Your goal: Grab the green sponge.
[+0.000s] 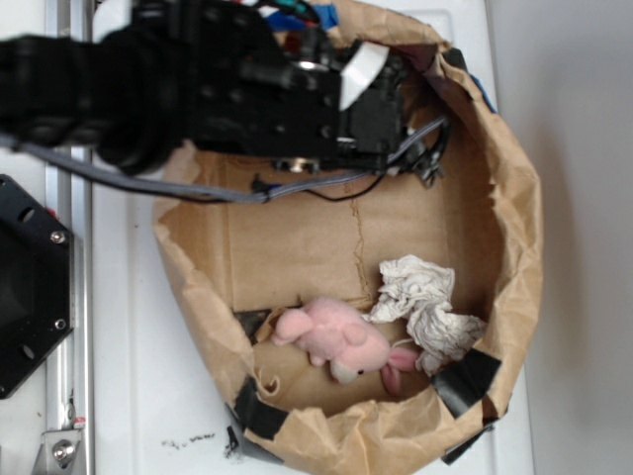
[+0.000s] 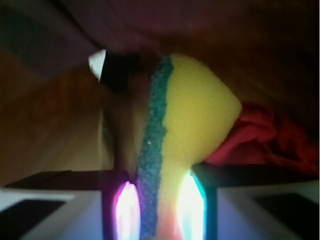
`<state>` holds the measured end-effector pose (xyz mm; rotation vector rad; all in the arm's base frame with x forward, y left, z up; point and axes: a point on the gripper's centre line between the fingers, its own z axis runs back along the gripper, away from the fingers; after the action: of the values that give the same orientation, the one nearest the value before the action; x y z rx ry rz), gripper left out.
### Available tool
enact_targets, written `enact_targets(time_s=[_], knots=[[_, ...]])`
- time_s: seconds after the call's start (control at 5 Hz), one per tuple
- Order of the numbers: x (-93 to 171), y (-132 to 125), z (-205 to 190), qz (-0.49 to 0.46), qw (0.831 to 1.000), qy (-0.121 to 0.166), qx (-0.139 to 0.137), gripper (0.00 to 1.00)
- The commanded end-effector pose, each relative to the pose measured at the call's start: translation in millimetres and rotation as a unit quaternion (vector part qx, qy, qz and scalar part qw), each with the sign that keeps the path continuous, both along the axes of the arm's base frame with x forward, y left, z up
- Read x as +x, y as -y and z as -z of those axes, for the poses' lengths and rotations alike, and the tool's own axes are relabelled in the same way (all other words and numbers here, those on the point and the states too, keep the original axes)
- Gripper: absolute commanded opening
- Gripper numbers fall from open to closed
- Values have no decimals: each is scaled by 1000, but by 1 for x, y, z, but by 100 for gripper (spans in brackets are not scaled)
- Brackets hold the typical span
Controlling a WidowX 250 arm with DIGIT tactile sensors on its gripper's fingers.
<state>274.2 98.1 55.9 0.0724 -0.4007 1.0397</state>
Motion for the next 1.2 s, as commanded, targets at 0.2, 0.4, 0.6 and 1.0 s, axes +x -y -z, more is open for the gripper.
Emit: enact_targets(time_s=[0.2, 0.4, 0.6, 1.0], knots=[[-33, 29, -84, 101, 990, 40, -93, 0], [-35, 34, -87, 163, 980, 26, -111, 0], [-37, 43, -94, 279, 952, -11, -126, 0], [-34, 48, -110, 316, 942, -28, -107, 0]])
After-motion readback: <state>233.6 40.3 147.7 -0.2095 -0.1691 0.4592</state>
